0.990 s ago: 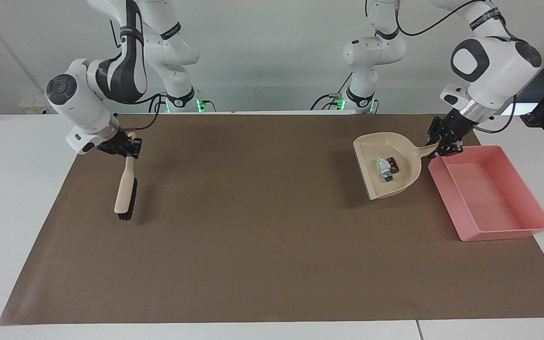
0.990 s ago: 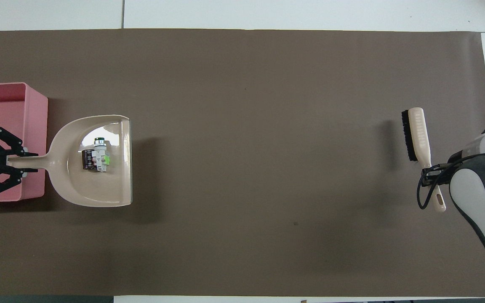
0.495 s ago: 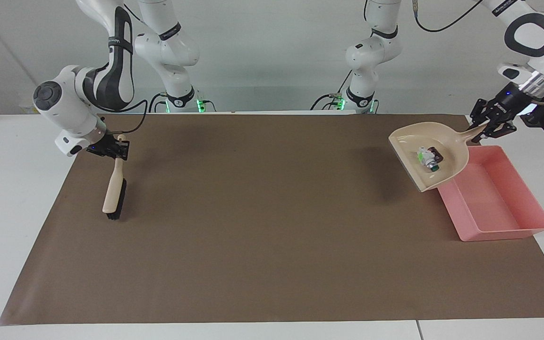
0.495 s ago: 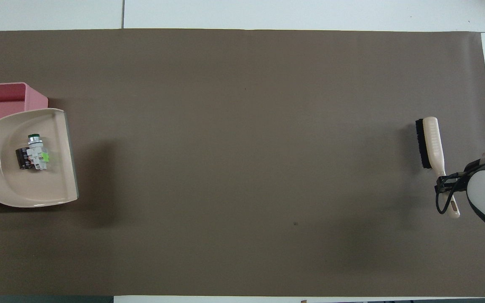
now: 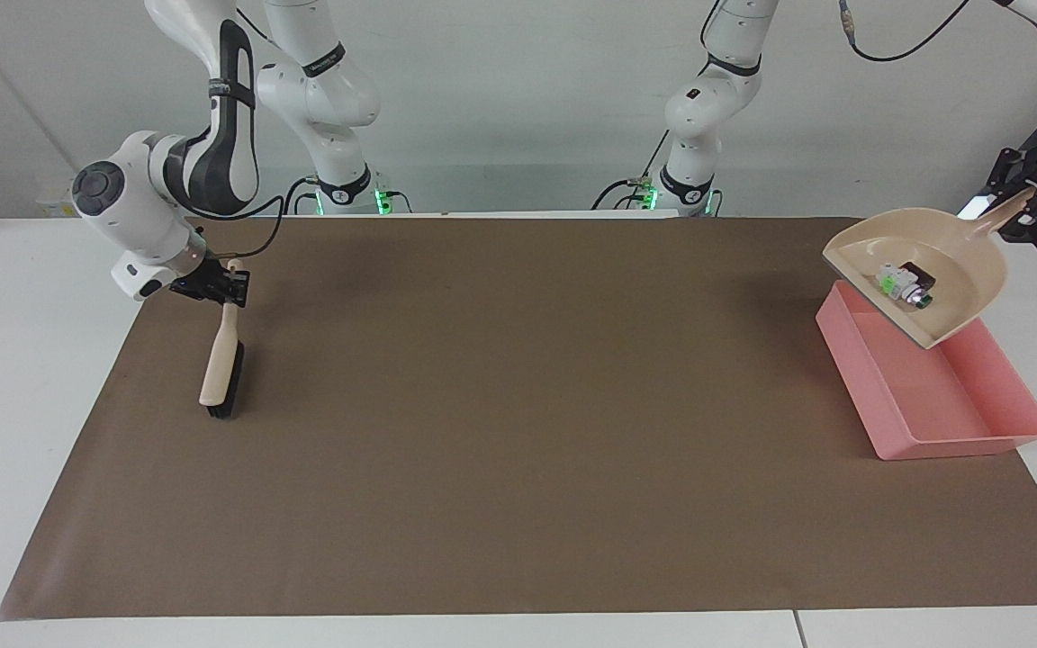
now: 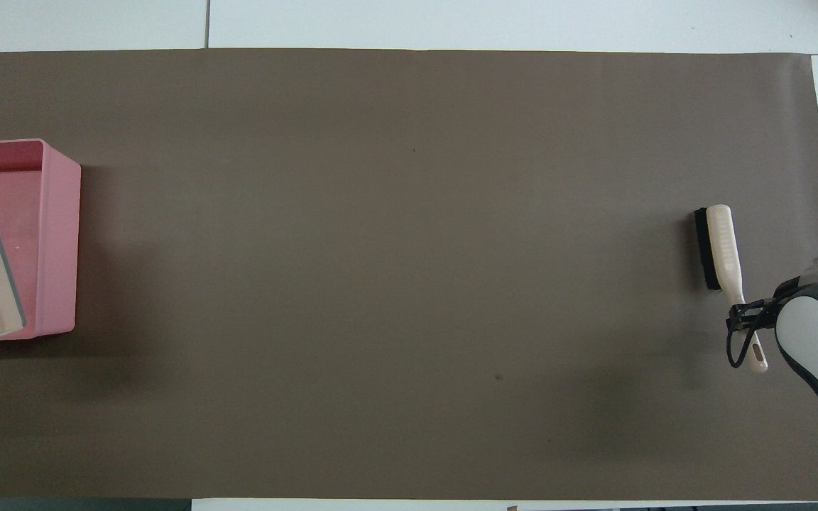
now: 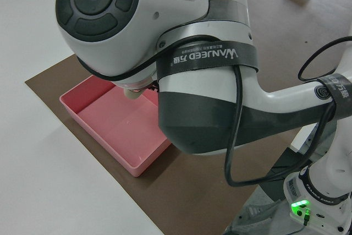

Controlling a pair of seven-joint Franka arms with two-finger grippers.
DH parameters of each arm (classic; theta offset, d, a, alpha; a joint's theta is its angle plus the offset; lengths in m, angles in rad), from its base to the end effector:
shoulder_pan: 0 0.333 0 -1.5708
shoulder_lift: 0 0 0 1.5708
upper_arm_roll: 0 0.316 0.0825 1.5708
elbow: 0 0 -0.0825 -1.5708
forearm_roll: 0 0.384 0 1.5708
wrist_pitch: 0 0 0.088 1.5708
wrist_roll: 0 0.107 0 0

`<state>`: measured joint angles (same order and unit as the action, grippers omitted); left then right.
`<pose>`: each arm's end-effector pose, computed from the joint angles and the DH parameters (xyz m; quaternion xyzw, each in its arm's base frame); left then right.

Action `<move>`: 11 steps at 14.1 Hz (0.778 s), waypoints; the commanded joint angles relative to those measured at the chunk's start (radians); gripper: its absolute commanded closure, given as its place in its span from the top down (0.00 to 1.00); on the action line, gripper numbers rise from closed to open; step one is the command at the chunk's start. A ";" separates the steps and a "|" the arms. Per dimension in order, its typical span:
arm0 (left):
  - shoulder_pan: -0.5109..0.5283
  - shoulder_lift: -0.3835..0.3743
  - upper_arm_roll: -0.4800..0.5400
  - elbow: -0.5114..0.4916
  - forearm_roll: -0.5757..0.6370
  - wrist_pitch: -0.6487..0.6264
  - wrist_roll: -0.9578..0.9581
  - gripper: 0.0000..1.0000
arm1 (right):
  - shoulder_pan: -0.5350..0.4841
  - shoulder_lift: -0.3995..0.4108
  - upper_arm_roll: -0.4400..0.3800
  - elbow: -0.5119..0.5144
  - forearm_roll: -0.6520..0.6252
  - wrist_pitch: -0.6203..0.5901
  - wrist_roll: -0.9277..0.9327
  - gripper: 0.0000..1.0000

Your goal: Clean e-waste and dump in bin

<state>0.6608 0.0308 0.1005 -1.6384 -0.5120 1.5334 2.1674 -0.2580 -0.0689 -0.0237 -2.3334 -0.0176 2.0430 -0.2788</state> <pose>0.4407 0.3442 0.5867 0.7416 -0.6184 0.2432 0.0919 0.4521 -0.1318 0.3481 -0.9938 -0.0035 0.1080 0.0243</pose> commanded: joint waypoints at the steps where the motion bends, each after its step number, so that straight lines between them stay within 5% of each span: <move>1: -0.003 0.115 0.077 0.211 -0.033 -0.126 0.014 0.02 | -0.026 -0.015 0.013 -0.029 0.037 0.037 -0.054 0.01; 4: 0.000 0.170 0.129 0.330 -0.034 -0.144 0.014 0.02 | -0.026 -0.017 0.013 -0.038 0.039 0.045 -0.054 0.14; 5: -0.003 0.184 0.165 0.360 -0.042 -0.145 0.014 0.02 | -0.026 -0.017 0.013 -0.038 0.039 0.045 -0.051 0.29; 7: -0.003 0.210 0.208 0.406 -0.065 -0.148 0.017 0.02 | -0.024 -0.015 0.013 -0.037 0.039 0.043 -0.045 0.86; 8: -0.003 0.215 0.223 0.422 -0.063 -0.147 0.028 0.02 | -0.023 -0.017 0.013 -0.035 0.039 0.043 -0.046 0.99; 11: -0.003 0.216 0.234 0.428 -0.031 -0.128 0.155 0.02 | -0.006 -0.009 0.014 -0.006 0.038 0.042 -0.040 0.99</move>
<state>0.6623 0.2185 0.3156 -1.2667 -0.5422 1.4341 2.2467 -0.2583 -0.0699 -0.0215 -2.3501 -0.0027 2.0717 -0.2982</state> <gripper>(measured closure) 0.661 0.326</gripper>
